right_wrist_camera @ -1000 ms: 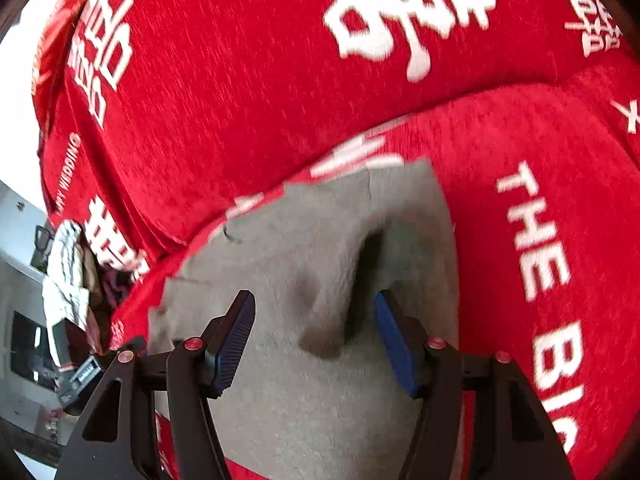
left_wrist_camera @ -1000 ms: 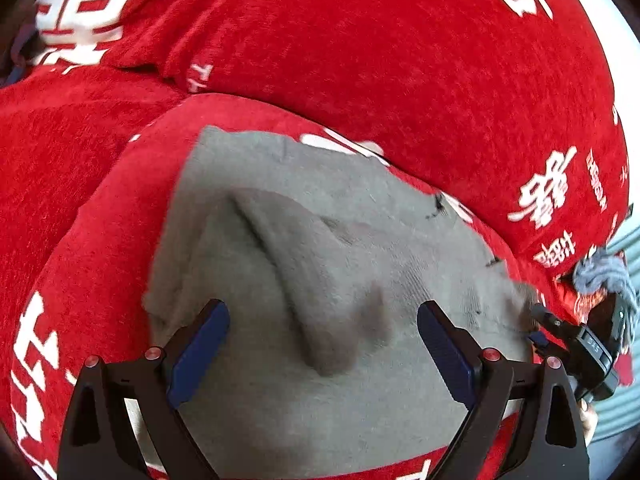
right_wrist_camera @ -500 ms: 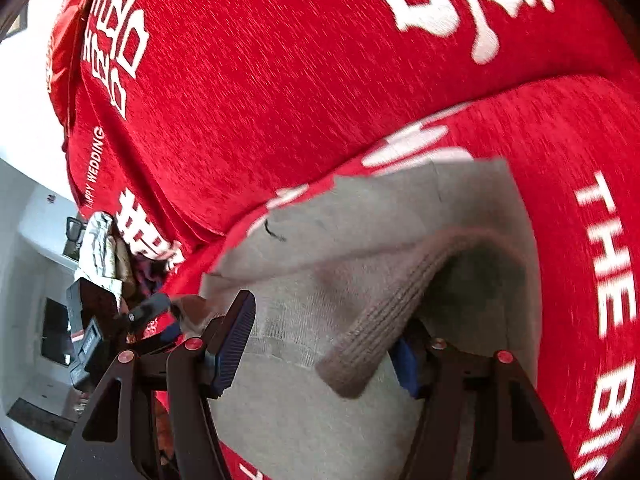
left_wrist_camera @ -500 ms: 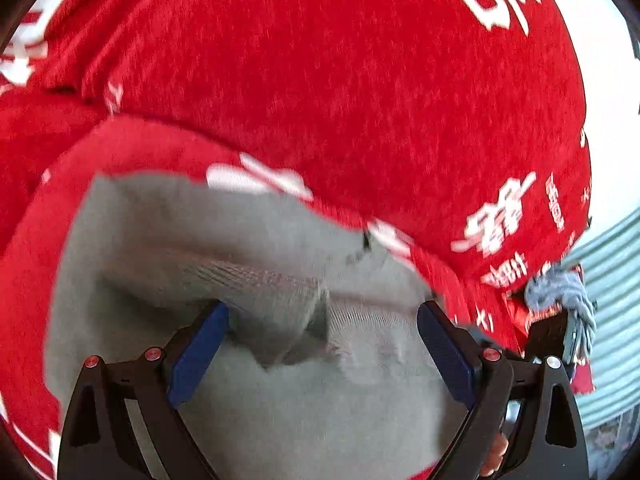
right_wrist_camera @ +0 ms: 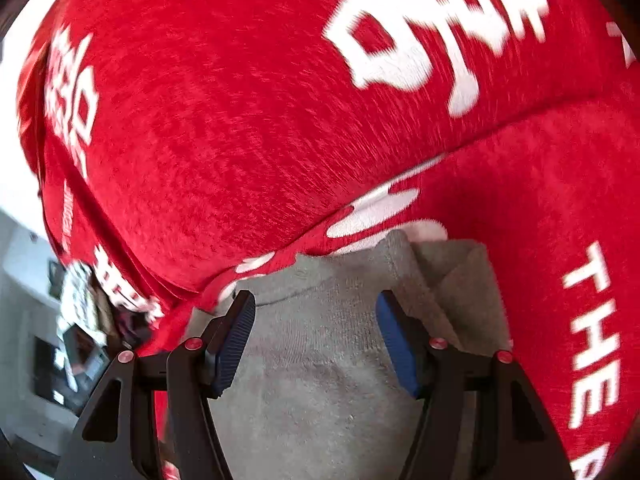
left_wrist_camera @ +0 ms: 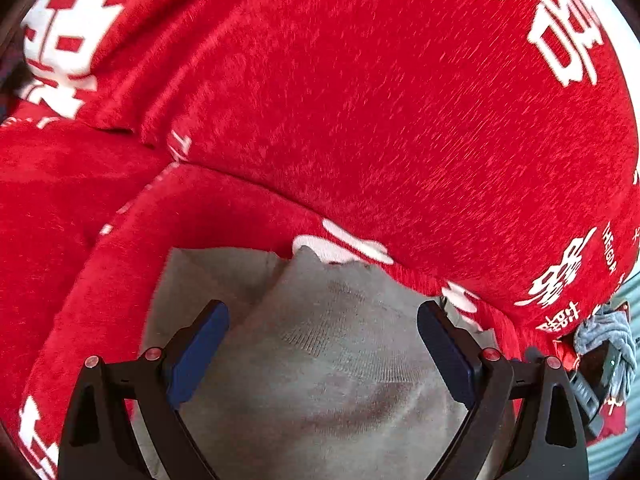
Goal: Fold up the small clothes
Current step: 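Smooth the folded sweater with both tools open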
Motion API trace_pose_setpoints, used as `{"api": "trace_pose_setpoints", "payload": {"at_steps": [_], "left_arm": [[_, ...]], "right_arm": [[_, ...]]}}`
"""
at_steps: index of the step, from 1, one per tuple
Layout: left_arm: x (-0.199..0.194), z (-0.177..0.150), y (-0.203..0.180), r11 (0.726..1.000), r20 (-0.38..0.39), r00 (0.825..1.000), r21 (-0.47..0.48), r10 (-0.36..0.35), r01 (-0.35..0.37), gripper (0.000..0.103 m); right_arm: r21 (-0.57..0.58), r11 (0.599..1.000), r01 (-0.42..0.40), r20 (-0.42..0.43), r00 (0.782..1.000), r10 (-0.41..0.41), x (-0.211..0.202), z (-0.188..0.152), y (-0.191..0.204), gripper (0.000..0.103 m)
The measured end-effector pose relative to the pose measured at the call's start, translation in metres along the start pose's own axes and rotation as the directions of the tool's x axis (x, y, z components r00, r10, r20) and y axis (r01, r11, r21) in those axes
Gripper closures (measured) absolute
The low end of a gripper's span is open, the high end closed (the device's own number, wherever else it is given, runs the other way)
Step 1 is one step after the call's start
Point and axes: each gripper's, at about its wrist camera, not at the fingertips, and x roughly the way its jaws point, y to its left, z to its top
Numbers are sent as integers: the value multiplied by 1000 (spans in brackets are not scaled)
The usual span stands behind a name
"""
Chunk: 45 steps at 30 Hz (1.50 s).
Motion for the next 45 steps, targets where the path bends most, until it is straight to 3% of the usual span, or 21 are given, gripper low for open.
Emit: {"api": "trace_pose_setpoints", "payload": {"at_steps": [3, 5, 7, 9, 11, 14, 16, 17, 20, 22, 24, 27, 31, 35, 40, 45], "left_arm": [[6, -15, -26, 992, -30, 999, 124, 27, -24, 7], [24, -31, -54, 960, -47, 992, 262, 118, -102, 7], [43, -38, -66, 924, -46, 977, 336, 208, -180, 7], [64, -39, -61, 907, -73, 957, 347, 280, -238, 7], [79, -36, -47, 895, -86, 937, 335, 339, -293, 7], [79, -27, -38, 904, -66, 941, 308, 331, -296, 7], [84, -26, -33, 897, -61, 935, 310, 350, -316, 7], [86, -27, -35, 891, -56, 932, 318, 359, -324, 7], [88, -29, -43, 865, -52, 915, 349, 401, -360, 7], [81, -32, -49, 852, -33, 909, 363, 416, -377, 7], [66, -42, -55, 850, 4, 918, 377, 397, -369, 7], [42, -61, -65, 855, 29, 940, 407, 339, -321, 7], [25, -82, -69, 860, 47, 955, 422, 294, -286, 7], [18, -98, -63, 864, 37, 958, 423, 285, -274, 7], [14, -117, -49, 864, 7, 947, 409, 320, -295, 7], [-9, -123, -31, 883, 18, 954, 374, 299, -284, 7]], "right_arm": [[-193, 974, 116, -10, 993, -120, 5, -13, 28, 35], [-295, 940, 171, -57, 979, -196, 24, -23, 44, 36], [-337, 918, 211, -83, 964, -252, 38, -28, 49, 36], [-373, 887, 273, -93, 940, -328, 51, -31, 44, 36], [-391, 872, 293, -82, 933, -351, 55, -31, 37, 36], [-405, 862, 304, -56, 933, -356, 53, -29, 31, 36], [-415, 827, 381, -2, 908, -419, 52, -31, 27, 36], [-411, 820, 398, 12, 902, -431, 52, -31, 25, 36], [-380, 843, 381, 7, 912, -410, 49, -28, 19, 36], [-398, 820, 412, 5, 895, -447, 47, -30, 26, 36], [-413, 804, 428, 23, 887, -461, 35, -38, 38, 36], [-417, 823, 386, 36, 912, -410, 16, -54, 53, 34], [-430, 838, 335, 25, 932, -360, 9, -81, 73, 33], [-476, 814, 332, 11, 928, -372, 13, -107, 83, 33], [-476, 801, 362, 27, 917, -399, 10, -118, 71, 33], [-422, 816, 394, 49, 909, -414, -16, -116, 43, 33]]}}
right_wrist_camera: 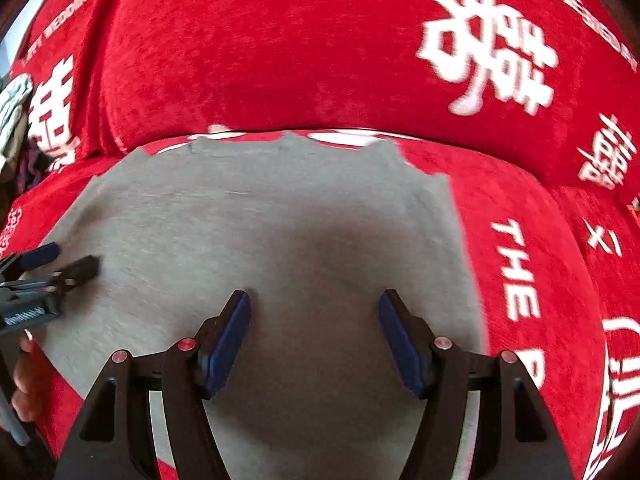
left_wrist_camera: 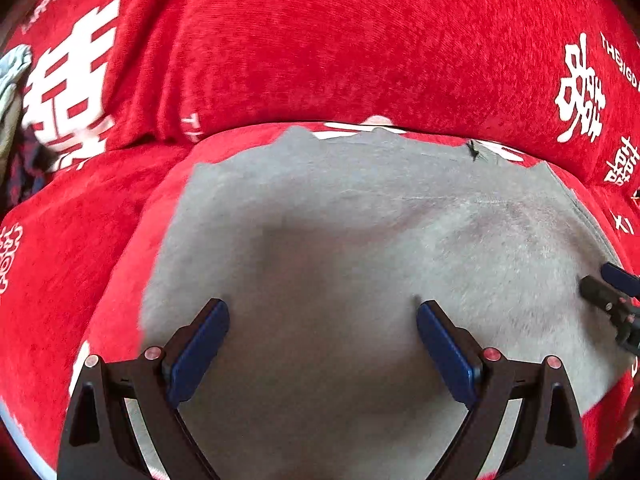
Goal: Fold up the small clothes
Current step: 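Smooth the folded sweater with both tools open, then grasp the sweater side edge with the left tool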
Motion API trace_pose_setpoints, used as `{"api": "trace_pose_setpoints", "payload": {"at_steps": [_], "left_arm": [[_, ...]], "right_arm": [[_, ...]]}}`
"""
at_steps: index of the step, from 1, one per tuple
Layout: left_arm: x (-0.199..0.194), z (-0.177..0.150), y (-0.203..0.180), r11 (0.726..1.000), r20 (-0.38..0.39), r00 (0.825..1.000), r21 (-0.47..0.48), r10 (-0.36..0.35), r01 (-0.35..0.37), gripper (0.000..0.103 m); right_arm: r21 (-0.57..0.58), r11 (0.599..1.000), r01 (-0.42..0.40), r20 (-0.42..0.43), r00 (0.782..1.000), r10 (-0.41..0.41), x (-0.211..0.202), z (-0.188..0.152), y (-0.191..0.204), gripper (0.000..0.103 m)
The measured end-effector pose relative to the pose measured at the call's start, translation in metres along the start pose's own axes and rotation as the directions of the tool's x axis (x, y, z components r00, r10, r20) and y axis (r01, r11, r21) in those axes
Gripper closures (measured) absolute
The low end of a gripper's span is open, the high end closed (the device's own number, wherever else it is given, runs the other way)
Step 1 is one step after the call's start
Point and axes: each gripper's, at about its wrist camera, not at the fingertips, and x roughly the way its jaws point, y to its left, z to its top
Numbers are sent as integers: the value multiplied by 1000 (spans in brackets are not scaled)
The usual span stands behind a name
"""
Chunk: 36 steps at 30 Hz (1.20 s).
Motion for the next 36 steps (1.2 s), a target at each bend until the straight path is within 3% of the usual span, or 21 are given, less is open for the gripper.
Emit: {"api": "trace_pose_setpoints", "payload": {"at_steps": [2, 6, 8, 11, 12, 14, 17, 19, 21, 23, 25, 27, 31, 36], "left_arm": [[-14, -9, 12, 1000, 18, 1000, -29, -1, 2, 7], [-46, -46, 59, 981, 57, 998, -191, -5, 16, 7], [-52, -65, 82, 957, 45, 999, -289, -12, 25, 7], [-47, -91, 108, 902, 19, 992, -414, -125, 122, 7], [-50, -94, 108, 899, 41, 990, -415, -133, 138, 7], [-49, -94, 106, 882, 67, 976, -420, -205, 214, 7], [-41, -85, 105, 830, 110, 945, -455, -307, 323, 7], [-33, -78, 107, 802, 141, 933, -478, -331, 357, 9], [-22, -70, 113, 770, 167, 920, -505, -356, 389, 40], [-5, -67, 121, 727, 163, 903, -545, -396, 417, 79], [4, -69, 129, 697, 185, 886, -559, -424, 450, 82], [4, -69, 129, 693, 209, 879, -549, -428, 468, 85], [-6, -73, 125, 729, 240, 887, -506, -395, 461, 87], [-10, -74, 123, 752, 244, 894, -484, -375, 448, 87]], "right_arm": [[42, 999, 3, 1, 1000, -3, -8, -4, -12, 33], [97, 995, 1, 46, 999, -6, -39, -18, -16, 32], [93, 995, -27, 72, 997, 20, -52, -30, -8, 32], [74, 995, -66, 70, 996, 61, -56, -48, 11, 32], [64, 995, -83, 60, 995, 79, -55, -55, 20, 32], [45, 994, -98, 35, 995, 96, -50, -64, 34, 32], [-5, 997, -78, 17, 997, 78, -47, -77, 54, 32], [-44, 997, -61, 20, 998, 62, -49, -80, 63, 32], [-58, 996, -66, 12, 998, 67, -52, -81, 67, 32], [-62, 996, -63, 5, 998, 64, -56, -78, 67, 32], [-63, 996, -68, -6, 998, 68, -58, -74, 67, 32], [-64, 994, -85, -19, 996, 84, -59, -64, 69, 32], [-21, 982, -189, -62, 980, 187, -51, -26, 82, 31], [-9, 958, -288, -146, 948, 283, -10, 44, 140, 29]]}}
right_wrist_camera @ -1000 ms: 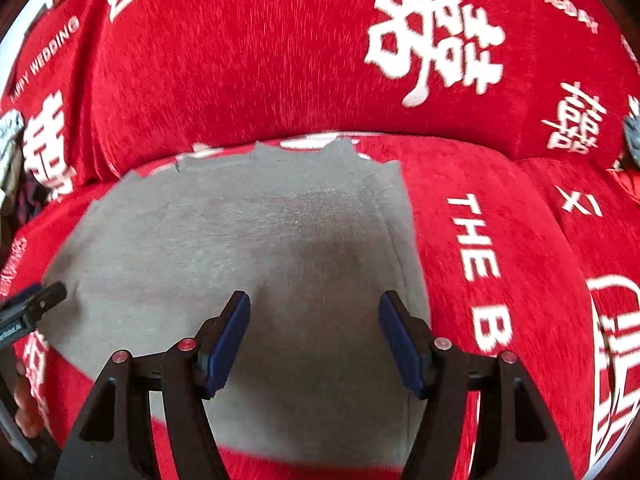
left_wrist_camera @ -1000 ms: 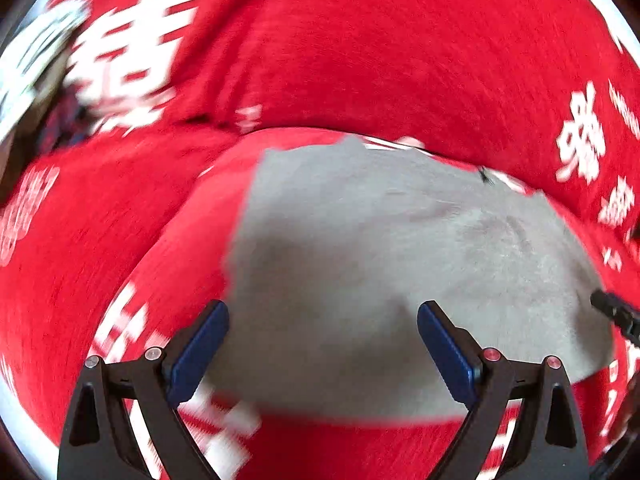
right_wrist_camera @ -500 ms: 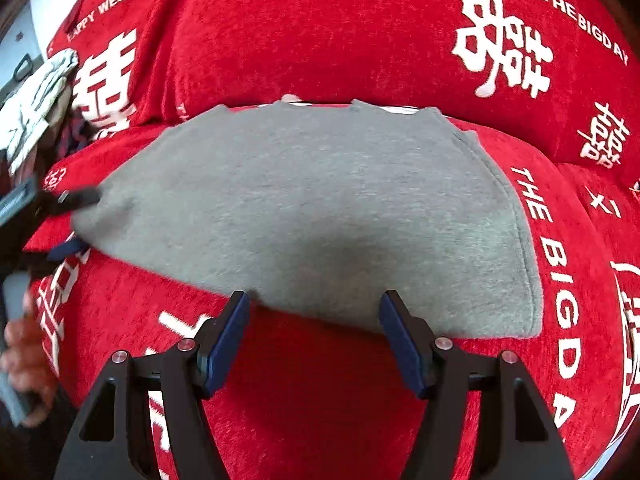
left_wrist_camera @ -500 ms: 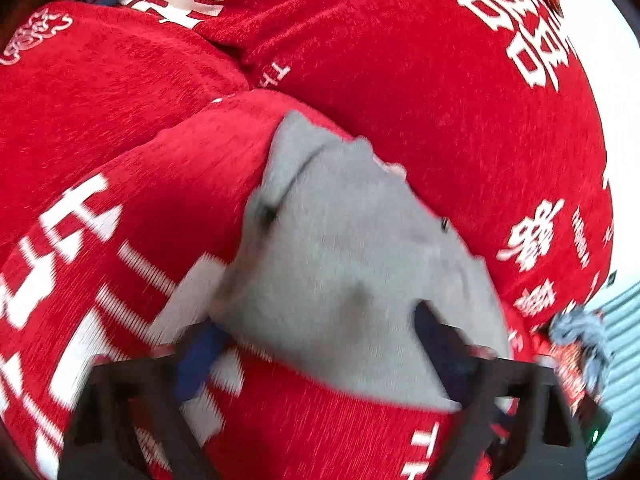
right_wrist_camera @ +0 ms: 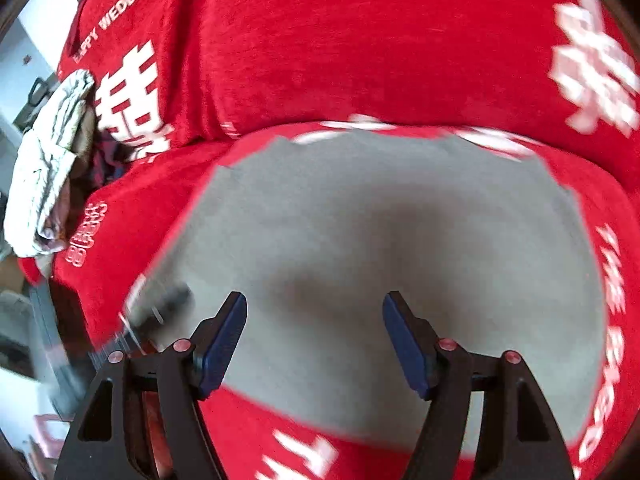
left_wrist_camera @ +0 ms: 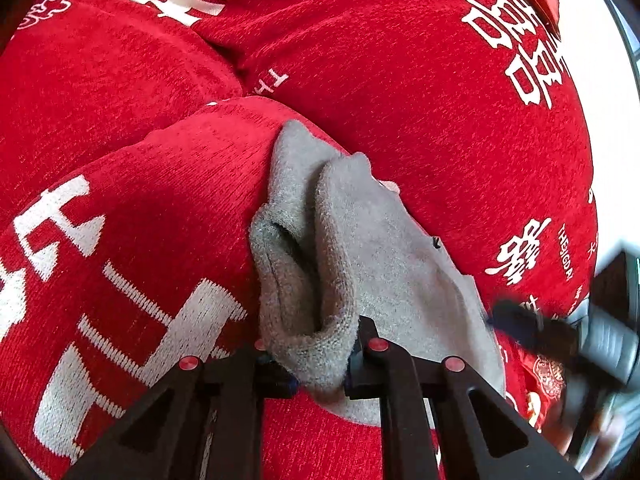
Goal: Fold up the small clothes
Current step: 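Grasp the sweater side edge with the left tool, then grasp the sweater edge with the right tool beside the left tool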
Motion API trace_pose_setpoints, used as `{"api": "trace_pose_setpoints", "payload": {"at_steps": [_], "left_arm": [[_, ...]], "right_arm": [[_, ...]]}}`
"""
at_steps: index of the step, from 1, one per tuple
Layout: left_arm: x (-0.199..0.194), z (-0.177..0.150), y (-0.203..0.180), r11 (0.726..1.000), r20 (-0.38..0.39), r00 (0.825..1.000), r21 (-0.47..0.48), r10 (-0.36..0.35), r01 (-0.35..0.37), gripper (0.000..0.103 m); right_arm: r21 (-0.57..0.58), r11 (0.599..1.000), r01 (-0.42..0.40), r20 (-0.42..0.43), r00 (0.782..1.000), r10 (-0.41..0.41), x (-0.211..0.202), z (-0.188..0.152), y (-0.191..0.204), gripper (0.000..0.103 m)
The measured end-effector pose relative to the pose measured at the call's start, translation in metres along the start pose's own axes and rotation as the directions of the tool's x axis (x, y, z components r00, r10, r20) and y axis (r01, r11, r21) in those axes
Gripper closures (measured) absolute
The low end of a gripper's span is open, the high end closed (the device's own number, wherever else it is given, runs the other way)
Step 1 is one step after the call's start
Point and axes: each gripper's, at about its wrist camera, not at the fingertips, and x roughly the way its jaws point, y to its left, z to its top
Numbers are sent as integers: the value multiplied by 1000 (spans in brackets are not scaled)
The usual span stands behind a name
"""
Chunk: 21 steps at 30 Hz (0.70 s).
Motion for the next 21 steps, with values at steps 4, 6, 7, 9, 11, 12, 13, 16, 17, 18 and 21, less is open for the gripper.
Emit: {"api": "trace_pose_setpoints", "payload": {"at_steps": [4, 6, 7, 9, 11, 12, 13, 16, 17, 18, 21], "left_arm": [[1, 1, 1, 1000, -6, 1000, -2, 10, -10, 87], [2, 2, 3, 1000, -12, 1000, -10, 10, -10, 87], [2, 2, 3, 1000, -14, 1000, -14, 10, -10, 87], [3, 2, 2, 1000, -13, 1000, -12, 18, -18, 87], [3, 2, 0, 1000, -11, 999, -5, 30, -30, 87], [4, 2, -1, 999, -10, 999, -2, 36, -36, 87], [4, 3, -2, 999, -10, 999, -2, 39, -39, 87], [5, 3, 1, 999, -16, 999, -15, 35, -35, 87], [5, 3, -1, 999, -16, 999, -14, 37, -37, 87], [5, 3, -2, 999, -15, 999, -8, 44, -44, 87], [5, 2, -8, 997, -7, 997, 14, 72, -72, 87]], "right_arm": [[-28, 999, -18, -100, 995, 16, 54, 60, 45, 29], [-21, 1000, -14, -133, 991, 11, 77, 78, 62, 29], [-23, 1000, -14, -157, 988, 10, 91, 87, 73, 29], [-27, 1000, -10, -221, 975, 3, 121, 99, 90, 29], [-40, 999, 21, -290, 956, -31, 150, 106, 106, 29], [-52, 998, 46, -315, 947, -60, 163, 107, 115, 22], [-67, 996, 66, -318, 945, -83, 169, 108, 120, 17], [-185, 974, 134, -343, 920, -192, 191, 109, 148, 8], [-268, 947, 175, -344, 901, -264, 201, 106, 159, 8], [-314, 929, 196, -337, 891, -303, 205, 103, 164, 8], [-385, 893, 234, -312, 877, -364, 212, 96, 173, 17]]}}
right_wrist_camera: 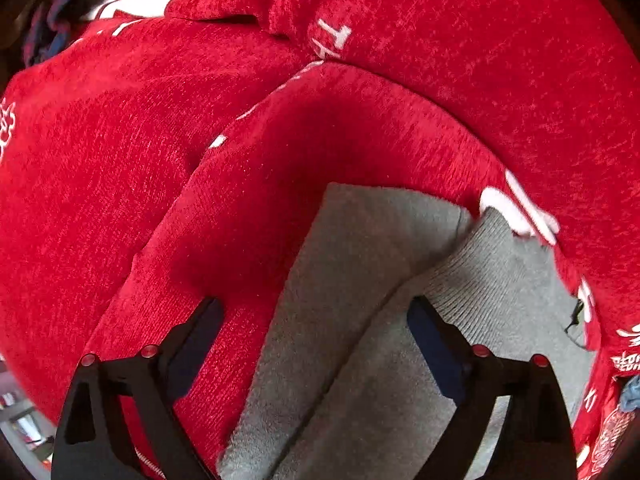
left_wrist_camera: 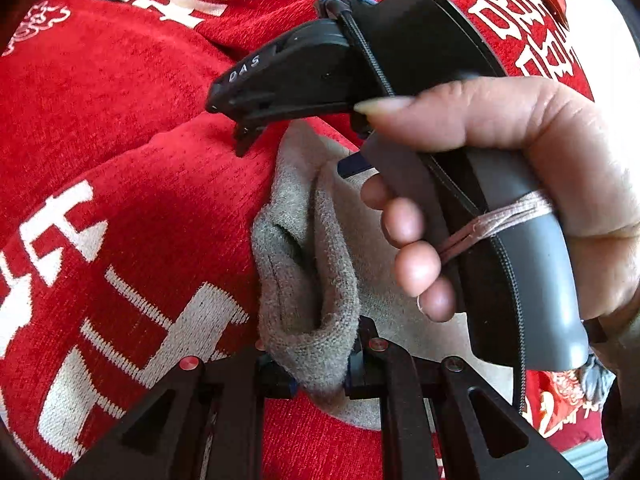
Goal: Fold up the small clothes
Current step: 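Grasp the sweater edge with the right tool beside the left tool, then lift the sweater side with both tools and fold it over the body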
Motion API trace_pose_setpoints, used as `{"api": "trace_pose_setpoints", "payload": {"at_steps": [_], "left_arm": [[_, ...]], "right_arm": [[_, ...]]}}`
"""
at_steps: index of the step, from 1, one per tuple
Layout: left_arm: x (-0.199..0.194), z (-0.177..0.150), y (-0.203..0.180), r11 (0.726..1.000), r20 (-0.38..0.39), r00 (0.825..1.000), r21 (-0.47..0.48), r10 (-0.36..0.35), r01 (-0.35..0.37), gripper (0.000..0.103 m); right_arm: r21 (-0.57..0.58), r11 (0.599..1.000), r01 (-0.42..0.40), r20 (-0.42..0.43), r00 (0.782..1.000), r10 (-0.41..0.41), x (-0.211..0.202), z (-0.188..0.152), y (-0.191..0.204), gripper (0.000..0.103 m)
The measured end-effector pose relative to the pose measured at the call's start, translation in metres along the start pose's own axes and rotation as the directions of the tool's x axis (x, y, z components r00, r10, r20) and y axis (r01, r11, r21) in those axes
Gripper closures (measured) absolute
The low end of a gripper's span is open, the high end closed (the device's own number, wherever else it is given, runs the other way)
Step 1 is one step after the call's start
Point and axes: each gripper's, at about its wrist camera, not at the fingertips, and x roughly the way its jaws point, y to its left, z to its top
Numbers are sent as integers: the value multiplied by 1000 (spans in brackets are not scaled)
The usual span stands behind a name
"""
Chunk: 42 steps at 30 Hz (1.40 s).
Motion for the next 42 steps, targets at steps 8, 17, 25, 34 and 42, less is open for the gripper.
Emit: {"api": "trace_pose_setpoints", "payload": {"at_steps": [8, 17, 25, 34, 42], "left_arm": [[-9, -11, -35, 975, 86, 987, 164, 134, -147, 89], [-32, -14, -68, 955, 140, 980, 243, 138, -170, 89], [-32, -29, -107, 911, 152, 972, 346, 180, -223, 90], [-32, -35, -141, 886, 146, 969, 395, 200, -243, 90], [-34, -44, -169, 858, 159, 964, 441, 212, -262, 90]], "right_arm": [[122, 978, -167, 102, 983, 155, -25, -23, -65, 81], [166, 899, -406, 264, 896, 356, -63, -54, -114, 81], [162, 839, -519, 363, 822, 439, -88, -79, -155, 81], [168, 808, -565, 414, 784, 462, -107, -111, -205, 81], [154, 773, -616, 465, 735, 493, -120, -130, -231, 81]]}}
